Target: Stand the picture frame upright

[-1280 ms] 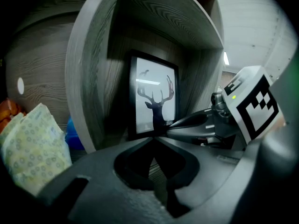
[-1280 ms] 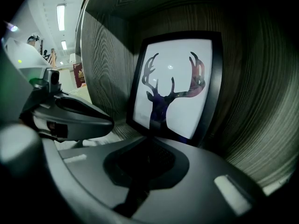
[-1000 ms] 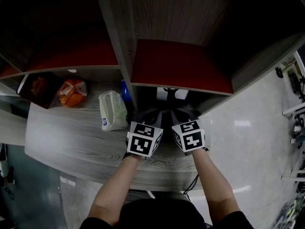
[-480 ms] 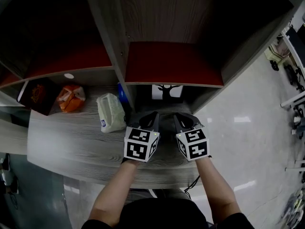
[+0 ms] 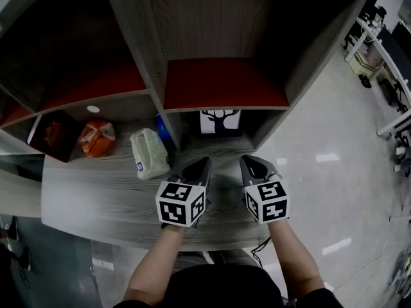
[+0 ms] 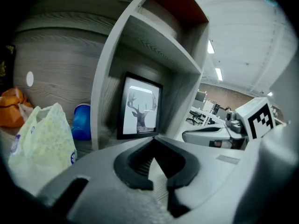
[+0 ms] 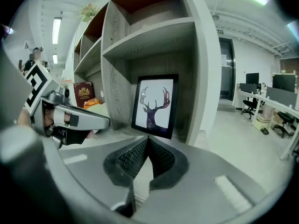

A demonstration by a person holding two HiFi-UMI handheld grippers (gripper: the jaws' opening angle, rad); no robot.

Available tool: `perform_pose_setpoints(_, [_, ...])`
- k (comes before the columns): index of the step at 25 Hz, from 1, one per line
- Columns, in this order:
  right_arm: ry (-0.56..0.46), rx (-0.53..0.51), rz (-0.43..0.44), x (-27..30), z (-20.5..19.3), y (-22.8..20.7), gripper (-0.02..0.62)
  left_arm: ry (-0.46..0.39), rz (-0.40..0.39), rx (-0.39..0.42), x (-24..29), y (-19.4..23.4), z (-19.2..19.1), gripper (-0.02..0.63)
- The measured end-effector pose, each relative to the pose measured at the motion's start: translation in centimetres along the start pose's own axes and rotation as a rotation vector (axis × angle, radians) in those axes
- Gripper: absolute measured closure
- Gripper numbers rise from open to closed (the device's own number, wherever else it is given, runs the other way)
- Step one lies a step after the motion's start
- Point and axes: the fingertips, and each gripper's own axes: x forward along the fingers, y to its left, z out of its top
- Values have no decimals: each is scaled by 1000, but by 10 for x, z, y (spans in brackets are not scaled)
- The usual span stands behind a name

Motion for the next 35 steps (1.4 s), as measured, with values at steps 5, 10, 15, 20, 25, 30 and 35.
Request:
perform_pose_setpoints(5, [-34,36,-18,-15,1,5,595,-5,-12,23,-13,-11,-2,607])
perform_pose_setpoints(10, [-45,56,-12,-29,1,12,595,-11,-3,32,-26,-15,-6,607])
perform_pose_setpoints(15, [-55,72,-10,-41,-2,15,595,-7,14,36,-34,-14,-12,608])
perform_pose_setpoints(20, [-54,106,-3,-48,-10,19,595,0,33,35,-39,-11,-19,608])
perform_pose_setpoints(25, [-48,118,7,-54,-19,27,595,5,44,65,-42,-14,-23,607])
perform_pose_setpoints(30, [-52,126,16,-57,-26,31,595,24,47,66,-45,-16,-33,607])
perform_pose_setpoints(35, [-38,129,18,-60,-35,34,595,41,57,59,-51,-15,-46,607])
